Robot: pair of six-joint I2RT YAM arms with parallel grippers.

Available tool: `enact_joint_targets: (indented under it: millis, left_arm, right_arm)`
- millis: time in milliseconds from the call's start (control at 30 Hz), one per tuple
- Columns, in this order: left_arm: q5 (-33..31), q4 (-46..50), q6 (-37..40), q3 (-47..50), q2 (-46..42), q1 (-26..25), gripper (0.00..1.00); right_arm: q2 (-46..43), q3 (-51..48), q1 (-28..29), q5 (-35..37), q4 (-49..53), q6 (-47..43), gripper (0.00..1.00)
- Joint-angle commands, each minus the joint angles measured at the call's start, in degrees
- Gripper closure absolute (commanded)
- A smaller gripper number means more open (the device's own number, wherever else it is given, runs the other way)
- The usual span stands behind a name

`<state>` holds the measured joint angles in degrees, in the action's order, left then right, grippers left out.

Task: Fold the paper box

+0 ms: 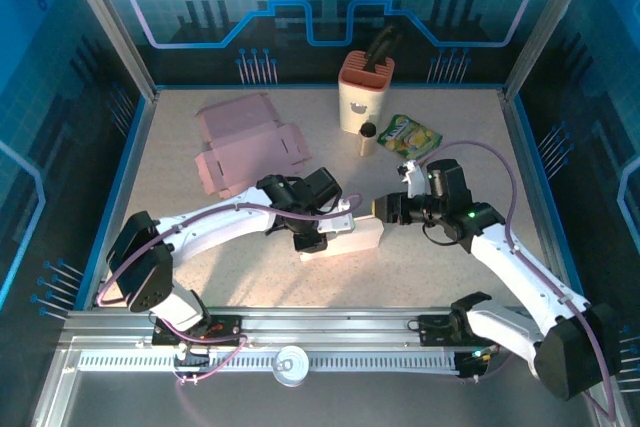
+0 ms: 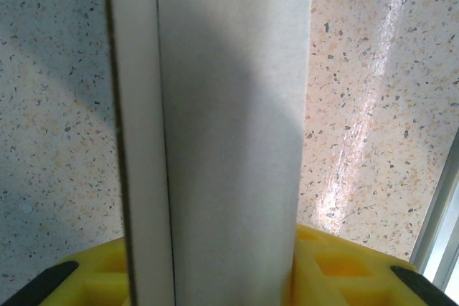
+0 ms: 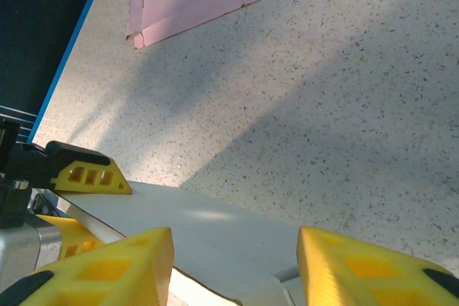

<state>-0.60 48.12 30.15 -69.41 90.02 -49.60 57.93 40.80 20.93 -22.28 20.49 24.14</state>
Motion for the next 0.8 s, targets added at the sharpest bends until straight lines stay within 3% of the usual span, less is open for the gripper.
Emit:
enact_joint_targets:
  millis: [0,767]
  left_arm:
    - [0.89,0.75,0.18,-1.51,1.28,0.33,0.63]
    - [0.25,0.23,-0.53,-1.69,1.39,0.36,0.62]
  right_arm:
    - [-2.03,-0.92,1.62,1.14,1.96,-0.35,0.52]
    - [-5.78,-1.95,6.3,8.44,5.79,2.55,0.65]
